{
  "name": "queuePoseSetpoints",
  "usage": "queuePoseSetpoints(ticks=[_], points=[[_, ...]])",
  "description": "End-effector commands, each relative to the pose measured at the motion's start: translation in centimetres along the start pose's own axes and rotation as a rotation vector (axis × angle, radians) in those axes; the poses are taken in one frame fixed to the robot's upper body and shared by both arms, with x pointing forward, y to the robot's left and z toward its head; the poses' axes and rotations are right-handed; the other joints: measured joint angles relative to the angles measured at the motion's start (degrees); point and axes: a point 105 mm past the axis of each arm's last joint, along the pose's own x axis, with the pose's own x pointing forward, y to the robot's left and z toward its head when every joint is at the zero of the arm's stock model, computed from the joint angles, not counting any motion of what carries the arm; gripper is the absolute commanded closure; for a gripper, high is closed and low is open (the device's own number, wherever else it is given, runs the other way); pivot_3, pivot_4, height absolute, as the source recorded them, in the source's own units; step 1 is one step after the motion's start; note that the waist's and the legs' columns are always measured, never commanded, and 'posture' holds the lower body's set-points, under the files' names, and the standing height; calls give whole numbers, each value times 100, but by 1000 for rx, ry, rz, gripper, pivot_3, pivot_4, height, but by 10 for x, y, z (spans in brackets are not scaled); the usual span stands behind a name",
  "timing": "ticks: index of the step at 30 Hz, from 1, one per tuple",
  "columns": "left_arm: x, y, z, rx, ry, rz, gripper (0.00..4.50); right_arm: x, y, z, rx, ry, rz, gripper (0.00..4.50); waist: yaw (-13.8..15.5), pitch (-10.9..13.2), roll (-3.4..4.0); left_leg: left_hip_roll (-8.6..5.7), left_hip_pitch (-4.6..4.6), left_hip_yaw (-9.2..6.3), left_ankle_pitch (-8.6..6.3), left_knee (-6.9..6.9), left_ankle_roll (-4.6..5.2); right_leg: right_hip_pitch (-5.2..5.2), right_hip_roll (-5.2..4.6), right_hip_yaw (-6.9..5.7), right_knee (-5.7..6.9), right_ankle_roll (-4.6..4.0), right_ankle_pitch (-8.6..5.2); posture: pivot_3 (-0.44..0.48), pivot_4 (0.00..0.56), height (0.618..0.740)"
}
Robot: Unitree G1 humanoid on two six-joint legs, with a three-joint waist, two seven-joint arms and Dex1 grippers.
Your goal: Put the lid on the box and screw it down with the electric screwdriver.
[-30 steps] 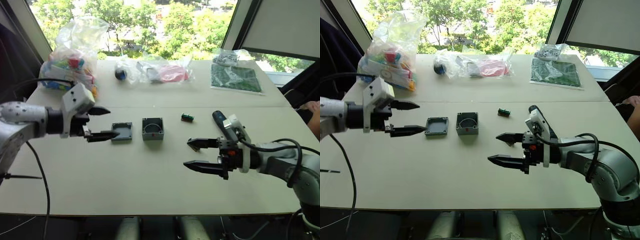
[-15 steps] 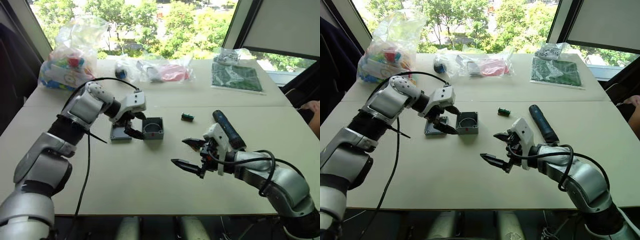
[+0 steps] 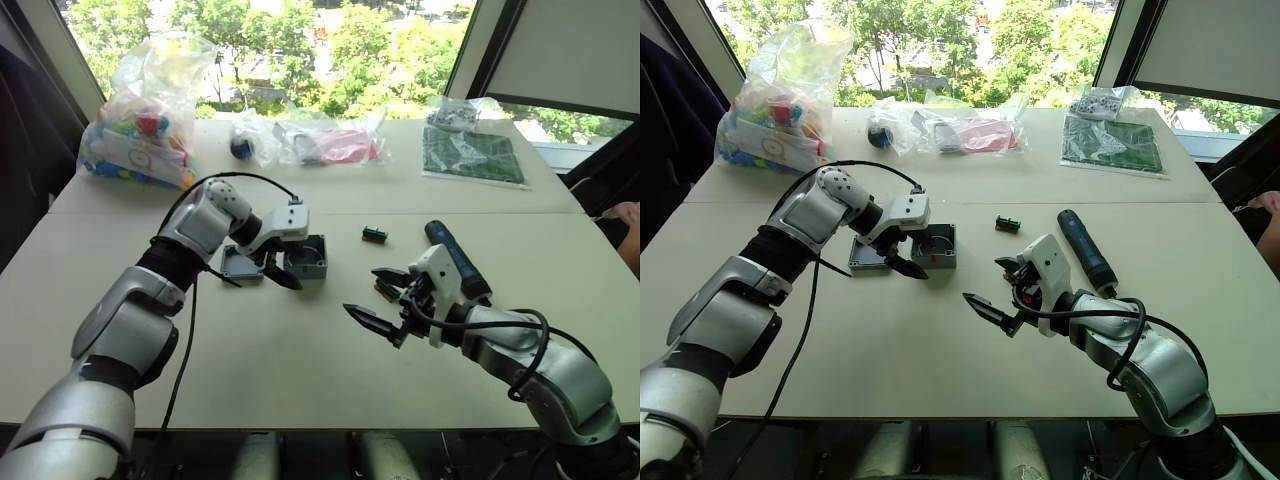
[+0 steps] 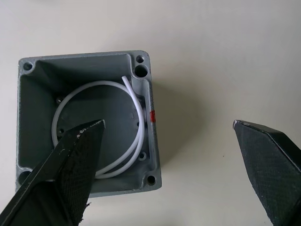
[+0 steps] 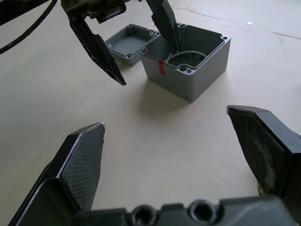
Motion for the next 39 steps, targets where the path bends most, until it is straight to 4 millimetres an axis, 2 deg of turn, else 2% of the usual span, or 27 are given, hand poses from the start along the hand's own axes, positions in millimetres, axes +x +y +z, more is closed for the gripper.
queuePoseSetpoints(ticks=[1, 6, 8, 14, 17, 20, 21, 23, 31, 34, 39], points=[[-4, 3, 4, 38, -8, 13, 1875, -4, 2, 13, -29, -54, -19, 0, 1, 0, 0, 0, 0, 0, 0, 0, 0, 0, 0, 0, 0, 0, 0, 0, 150, 740], [-5, 6, 5, 51, -10, 20, 3865, -5, 2, 11, -20, -52, -30, 0, -3, 0, 0, 0, 0, 0, 0, 0, 0, 0, 0, 0, 1, 1, 0, 0, 150, 740], [-5, 6, 5, 59, -9, 15, 4447, -5, 2, 10, -17, -51, -30, 0, -1, 0, 0, 0, 0, 0, 0, 0, 0, 0, 0, 0, 1, 1, 0, 0, 150, 740], [-6, 8, 10, 128, -19, 15, 4447, -7, 4, 6, -9, -39, -11, 0, 6, 0, 0, 0, 0, -1, 0, 0, 0, 0, -1, 0, 1, 1, 0, 0, 150, 740], [-9, 3, 24, 242, -52, -44, 4447, -16, 6, 3, -13, -23, 14, 0, 18, 0, 0, 0, -1, -1, 0, 0, 0, 0, -1, 0, 1, 1, 0, 0, 150, 740], [-11, -13, 47, 420, -112, -124, 4447, -26, 5, 2, -16, -16, 31, 0, 19, 2, -3, -3, -4, 0, 0, 0, 0, 0, -4, 0, -1, 2, -1, 0, 150, 740], [-9, -18, 49, 498, -84, -157, 4447, -30, 3, 0, -19, -3, 27, 0, 19, 3, -5, -2, -4, -1, 0, 0, 1, 0, -5, 0, -1, 2, -1, 0, 150, 740], [-4, -26, 49, 596, -39, -214, 4447, -34, 1, -3, -29, 18, 17, 0, 19, 3, -5, -2, -4, -3, 0, 0, 1, 0, -5, 0, -1, 2, -1, 0, 150, 740], [17, -39, 52, 627, -39, -361, 4447, -39, 14, -10, 9, 23, 1, 0, 0, 2, -4, -1, 2, -3, -2, 0, 4, 3, 1, 4, 2, 5, -4, 0, 150, 740], [22, -45, 43, 633, -22, -406, 4447, -43, 16, -12, 13, 27, -25, 0, 0, 2, -4, -2, 1, -2, -3, 1, 5, 3, 0, 4, 1, 6, -5, 0, 150, 740], [24, -43, 33, 616, -15, -402, 4447, -44, 16, -12, 21, 22, -55, 0, 2, 2, -4, -2, 3, -2, -3, 3, 6, 3, 1, 6, 2, 4, -5, 0, 150, 740]])
